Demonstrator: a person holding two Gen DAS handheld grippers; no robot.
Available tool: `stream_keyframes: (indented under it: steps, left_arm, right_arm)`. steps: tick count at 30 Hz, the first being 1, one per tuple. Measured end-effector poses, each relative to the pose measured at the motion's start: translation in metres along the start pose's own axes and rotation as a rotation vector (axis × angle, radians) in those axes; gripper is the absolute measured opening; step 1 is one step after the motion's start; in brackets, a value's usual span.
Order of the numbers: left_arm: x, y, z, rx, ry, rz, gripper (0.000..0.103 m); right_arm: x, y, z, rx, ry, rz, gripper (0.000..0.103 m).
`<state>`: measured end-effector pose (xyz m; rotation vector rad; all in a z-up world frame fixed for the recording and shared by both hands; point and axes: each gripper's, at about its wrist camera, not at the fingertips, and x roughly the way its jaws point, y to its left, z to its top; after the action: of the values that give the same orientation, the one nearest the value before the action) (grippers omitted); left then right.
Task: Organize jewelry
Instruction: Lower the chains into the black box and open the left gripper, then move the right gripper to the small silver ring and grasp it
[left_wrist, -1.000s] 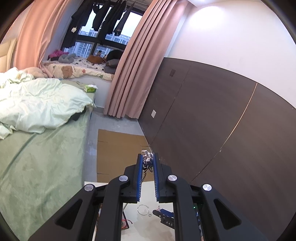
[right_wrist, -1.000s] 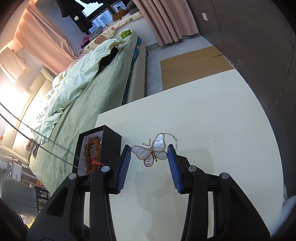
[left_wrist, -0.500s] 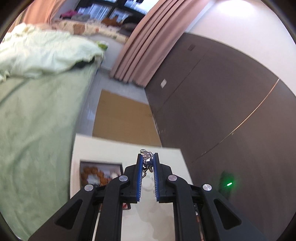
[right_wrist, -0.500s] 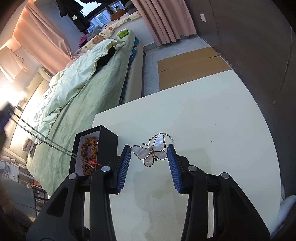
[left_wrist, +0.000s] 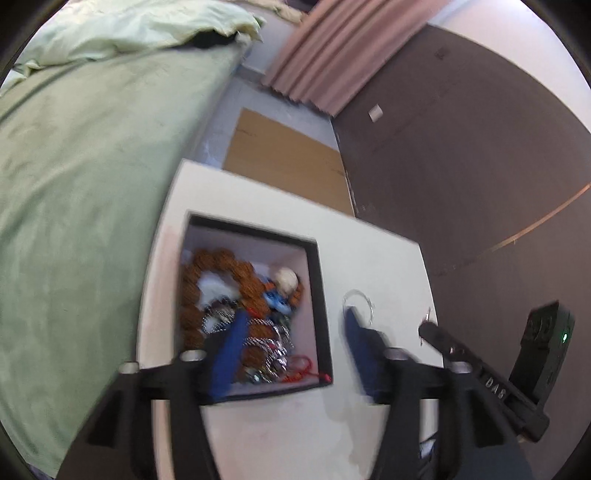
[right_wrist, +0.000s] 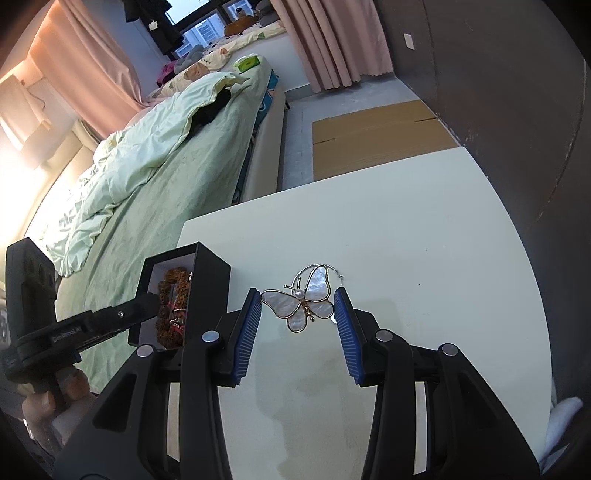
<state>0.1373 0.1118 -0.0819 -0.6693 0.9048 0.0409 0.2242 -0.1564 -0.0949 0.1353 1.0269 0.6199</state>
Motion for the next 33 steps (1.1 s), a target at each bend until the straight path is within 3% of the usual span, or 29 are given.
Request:
stream_keyframes:
  steps: [9, 12, 20, 21, 22, 24, 33]
  left_arm:
    - [-0.027, 0.013, 0.010, -0.033, -0.058, -0.013, 0.057]
    - [-0.032, 0.013, 0.013, -0.029, -0.076, -0.003, 0.065]
    - [-0.047, 0.031, 0.019, -0.082, -0.110, -0.002, 0.070]
    - [-0.048, 0.032, 0.019, -0.085, -0.112, -0.003, 0.072]
    - [-0.049, 0.033, 0.020, -0.087, -0.114, -0.003, 0.074]
    - [-0.051, 0.034, 0.020, -0.088, -0.121, -0.004, 0.076]
    - [-0.045, 0.013, 0.013, -0.034, -0.112, -0.011, 0.076]
  right_arm:
    - [0.006, 0.036, -0.003, -0.012, -0.005, 0.115, 0.042]
    - [0.011, 0.056, -0.006, -0.024, 0.002, 0.155, 0.042]
    - [0.031, 0.090, -0.014, -0.045, 0.049, 0.217, 0.042]
    - [0.033, 0.093, -0.015, -0.046, 0.065, 0.230, 0.046]
    - [0.034, 0.094, -0.015, -0.043, 0.075, 0.238, 0.059]
    - [0.029, 0.091, -0.015, -0.032, 0.050, 0.230, 0.071]
    - [-0.007, 0.037, -0.006, 0.082, -0.016, 0.194, 0.071]
